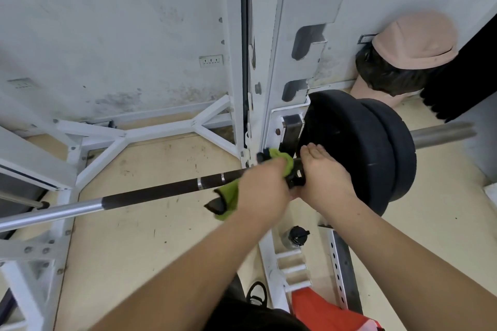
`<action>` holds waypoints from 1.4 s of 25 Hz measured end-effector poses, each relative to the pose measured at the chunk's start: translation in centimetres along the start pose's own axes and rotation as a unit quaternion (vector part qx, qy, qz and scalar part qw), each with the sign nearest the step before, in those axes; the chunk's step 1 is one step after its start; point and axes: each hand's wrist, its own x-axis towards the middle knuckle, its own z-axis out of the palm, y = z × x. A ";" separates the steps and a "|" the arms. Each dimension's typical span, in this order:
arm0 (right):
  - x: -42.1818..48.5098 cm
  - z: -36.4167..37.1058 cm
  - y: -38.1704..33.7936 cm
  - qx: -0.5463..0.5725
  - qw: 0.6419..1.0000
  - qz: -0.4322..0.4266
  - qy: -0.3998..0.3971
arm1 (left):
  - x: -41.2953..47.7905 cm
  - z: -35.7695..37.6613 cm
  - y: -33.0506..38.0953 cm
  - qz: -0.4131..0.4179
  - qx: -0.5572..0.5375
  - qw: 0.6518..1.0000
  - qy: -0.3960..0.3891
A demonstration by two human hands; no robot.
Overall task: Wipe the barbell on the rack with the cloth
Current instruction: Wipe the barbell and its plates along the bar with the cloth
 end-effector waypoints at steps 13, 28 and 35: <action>-0.5 0.1 0.1 -0.004 1.000 -0.007 0.002 | -0.6 6.6 -2.3 -0.440 -0.732 0.511 0.098; -1.1 0.3 0.1 -0.018 1.000 -0.012 0.011 | -0.9 5.1 -5.9 -0.402 -0.749 0.514 0.112; -1.0 0.3 -0.2 -0.014 1.000 -0.009 0.012 | -1.6 6.9 -5.4 -0.427 -0.755 0.492 0.082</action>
